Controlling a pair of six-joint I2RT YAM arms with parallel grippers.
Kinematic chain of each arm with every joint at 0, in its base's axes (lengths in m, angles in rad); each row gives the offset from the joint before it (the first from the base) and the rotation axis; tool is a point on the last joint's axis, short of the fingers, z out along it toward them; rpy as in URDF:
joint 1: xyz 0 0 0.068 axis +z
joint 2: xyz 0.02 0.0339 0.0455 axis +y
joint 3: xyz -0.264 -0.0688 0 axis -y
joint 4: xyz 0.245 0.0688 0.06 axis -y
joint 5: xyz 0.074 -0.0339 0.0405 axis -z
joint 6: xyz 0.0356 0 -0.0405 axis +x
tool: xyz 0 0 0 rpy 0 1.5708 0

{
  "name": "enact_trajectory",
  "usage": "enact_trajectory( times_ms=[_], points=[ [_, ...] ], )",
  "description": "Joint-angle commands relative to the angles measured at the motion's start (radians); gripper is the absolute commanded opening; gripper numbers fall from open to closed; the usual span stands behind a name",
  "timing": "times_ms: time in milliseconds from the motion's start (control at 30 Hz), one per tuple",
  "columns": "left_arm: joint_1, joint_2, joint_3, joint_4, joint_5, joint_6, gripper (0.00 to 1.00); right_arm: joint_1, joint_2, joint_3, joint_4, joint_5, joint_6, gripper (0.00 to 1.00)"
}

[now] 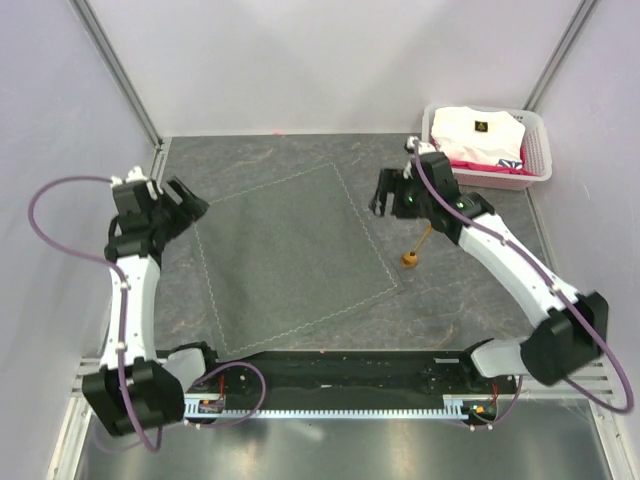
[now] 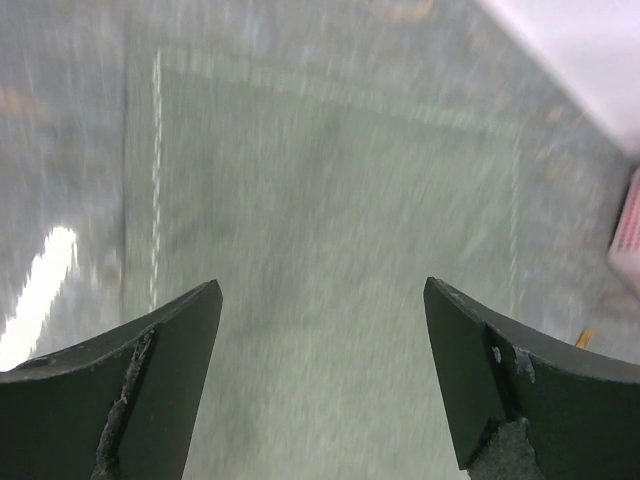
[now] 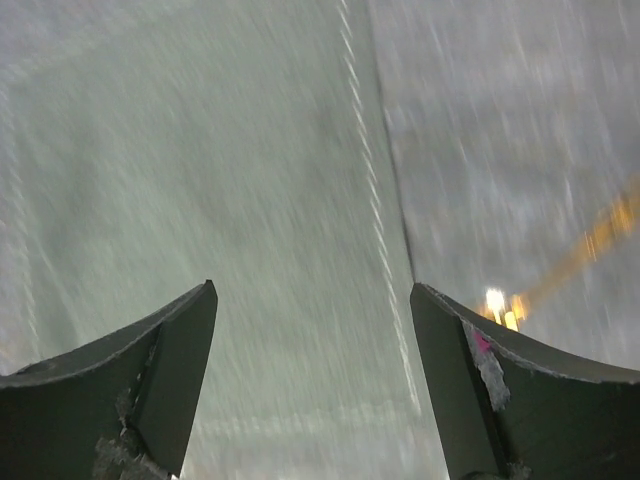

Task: Fold the napkin, place the utensils inside, and roll it up
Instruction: Flatten the napkin out, then fold the napkin

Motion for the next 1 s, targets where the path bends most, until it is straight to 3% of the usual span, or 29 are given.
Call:
enact_trajectory(
  times_ms=[0, 133, 300, 567, 967],
  points=[
    [-0.010, -0.114, -0.177, -0.085, 0.069, -0.030, 0.90, -0.001, -0.125, -0.196, -0.127, 0.041, 0.112, 0.86],
    [-0.019, -0.195, -0.278, -0.100, 0.114, -0.057, 0.90, -0.003, -0.277, -0.348, -0.181, 0.064, 0.192, 0.81],
    [-0.036, -0.246, -0.320, -0.139, 0.103, -0.042, 0.89, -0.001, -0.346, -0.469, -0.219, 0.076, 0.240, 0.71],
    [-0.063, -0.241, -0.240, -0.174, 0.076, -0.025, 0.89, -0.001, -0.305, -0.509, -0.197, 0.106, 0.234, 0.56],
    [-0.080, -0.235, -0.154, -0.202, 0.088, -0.028, 0.89, -0.003, -0.211, -0.580, -0.023, 0.070, 0.255, 0.52]
  ],
)
